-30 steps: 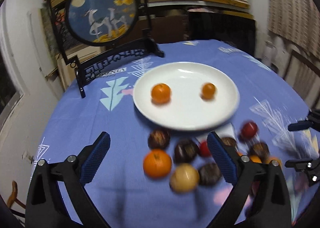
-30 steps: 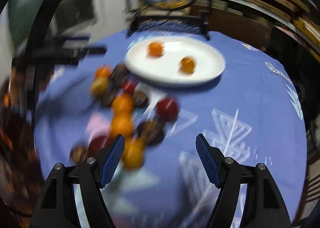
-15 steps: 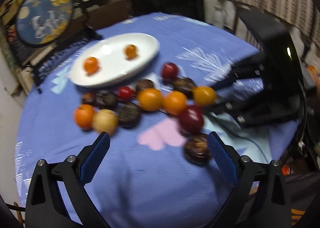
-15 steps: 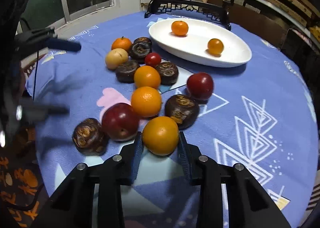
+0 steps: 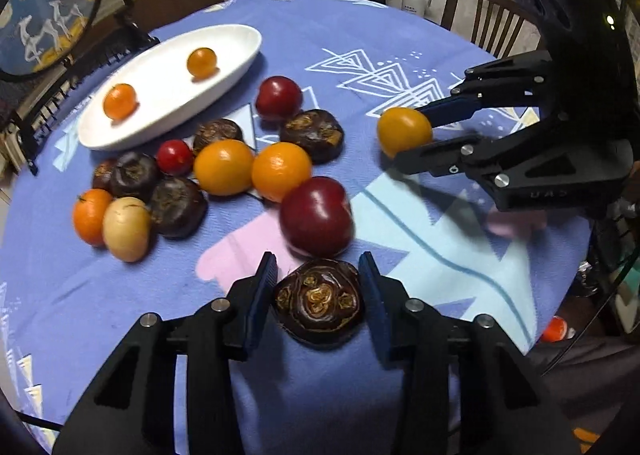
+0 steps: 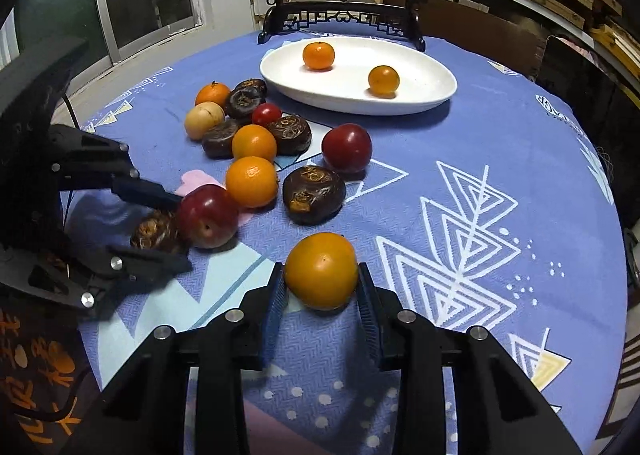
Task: Organize fruits
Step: 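Grasp a dark brown round fruit with the left tool, then carry the brown fruit and the orange over the white plate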
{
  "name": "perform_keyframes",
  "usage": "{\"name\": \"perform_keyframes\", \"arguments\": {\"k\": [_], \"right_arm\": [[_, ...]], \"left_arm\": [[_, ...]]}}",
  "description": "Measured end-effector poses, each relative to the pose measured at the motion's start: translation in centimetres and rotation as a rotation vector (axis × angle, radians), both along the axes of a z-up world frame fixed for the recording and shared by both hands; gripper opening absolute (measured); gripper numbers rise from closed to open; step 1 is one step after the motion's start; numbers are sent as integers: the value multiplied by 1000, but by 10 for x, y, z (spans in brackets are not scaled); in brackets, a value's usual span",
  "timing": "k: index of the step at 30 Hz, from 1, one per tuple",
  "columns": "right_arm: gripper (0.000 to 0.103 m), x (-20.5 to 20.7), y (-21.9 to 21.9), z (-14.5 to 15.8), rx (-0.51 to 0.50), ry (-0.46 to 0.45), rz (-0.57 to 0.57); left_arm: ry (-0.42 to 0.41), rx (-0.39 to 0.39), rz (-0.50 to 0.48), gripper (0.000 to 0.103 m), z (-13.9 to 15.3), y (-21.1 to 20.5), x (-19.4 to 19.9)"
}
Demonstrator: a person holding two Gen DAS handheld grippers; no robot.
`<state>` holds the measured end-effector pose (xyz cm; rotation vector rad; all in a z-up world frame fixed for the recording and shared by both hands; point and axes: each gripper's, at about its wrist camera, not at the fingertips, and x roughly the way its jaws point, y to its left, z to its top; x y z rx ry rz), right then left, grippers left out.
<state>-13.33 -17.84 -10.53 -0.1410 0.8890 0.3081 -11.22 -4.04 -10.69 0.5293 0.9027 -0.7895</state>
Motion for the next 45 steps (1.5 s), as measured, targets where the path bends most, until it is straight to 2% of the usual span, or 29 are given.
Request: {"name": "perform_keyframes", "arguments": {"k": [10,14,20,24,31,36,42,45], "right_arm": [[35,4,5,7,19,-12,21],[35,16,5,25,26,-54,22],[35,43,2,66,53,-155,2],[35,74,-4,92,76,-214,-33],[35,135,-17,105,150,-252,-97],[35,178,-26,95,196,-236,-150],[35,214,-26,81,227,-218,-170],[35,224,-24,73,239,-212,-161]], "left_arm": [[-68,-63,143,42,35,42,28],[-107,-99,209,42,58,48,53],[-241,-134,336,42,98,34,102],[-337,-125,439,42,111,24,134],[-319,-136,512,42,106,7,189],[-303,-127,533,42,90,-6,222],[-269,-127,550,42,68,-9,240],[-268,-91,548,42,59,-11,244]]}}
